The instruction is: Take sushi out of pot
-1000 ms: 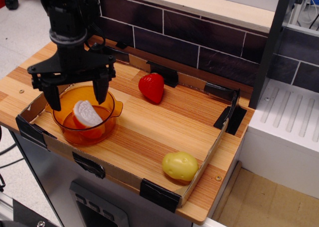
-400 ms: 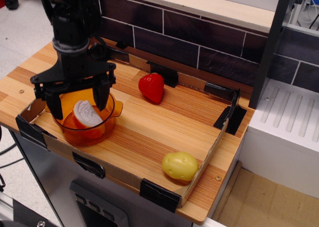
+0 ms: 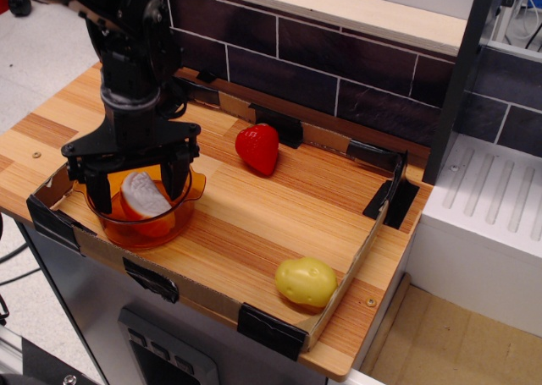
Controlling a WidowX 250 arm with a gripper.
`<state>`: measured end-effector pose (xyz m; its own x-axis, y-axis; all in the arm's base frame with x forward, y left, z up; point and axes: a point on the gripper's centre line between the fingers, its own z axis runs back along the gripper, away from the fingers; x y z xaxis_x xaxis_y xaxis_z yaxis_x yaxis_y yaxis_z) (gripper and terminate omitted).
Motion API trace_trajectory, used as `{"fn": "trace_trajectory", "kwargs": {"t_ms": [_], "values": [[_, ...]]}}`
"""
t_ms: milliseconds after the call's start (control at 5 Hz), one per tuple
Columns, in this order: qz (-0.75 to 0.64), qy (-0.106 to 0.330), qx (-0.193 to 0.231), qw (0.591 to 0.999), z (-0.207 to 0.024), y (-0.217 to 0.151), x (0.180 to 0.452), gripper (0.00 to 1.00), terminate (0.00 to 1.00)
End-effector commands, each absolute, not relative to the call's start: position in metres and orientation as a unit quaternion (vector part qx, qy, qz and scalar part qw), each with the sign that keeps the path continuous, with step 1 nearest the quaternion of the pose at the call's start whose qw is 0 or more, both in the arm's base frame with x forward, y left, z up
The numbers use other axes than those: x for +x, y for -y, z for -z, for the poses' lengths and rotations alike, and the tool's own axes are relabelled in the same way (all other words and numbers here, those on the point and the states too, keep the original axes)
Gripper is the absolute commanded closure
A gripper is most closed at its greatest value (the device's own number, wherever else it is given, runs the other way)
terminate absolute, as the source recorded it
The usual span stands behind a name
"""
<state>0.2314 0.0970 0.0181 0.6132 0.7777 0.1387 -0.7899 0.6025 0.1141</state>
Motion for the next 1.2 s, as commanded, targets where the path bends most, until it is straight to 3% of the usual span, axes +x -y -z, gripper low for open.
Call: {"fn": "trace_trajectory", "kwargs": {"t_ms": [0,200,400,800,1000], "values": [[-0.435,0.052,0.082,0.895,-0.022,-0.095,0.237,0.00,0.00],[-0.438,0.054,0.081,0.894,-0.024,-0.096,0.238,1.00,0.00],[-0.444,0.062,0.080,0.890,-0.038,-0.100,0.237,1.00,0.00],[-0.503,0.093,0.029,0.859,-0.116,-0.104,0.245,1.00,0.00],[-0.498,0.079,0.032,0.863,-0.117,-0.081,0.258,1.00,0.00]]}}
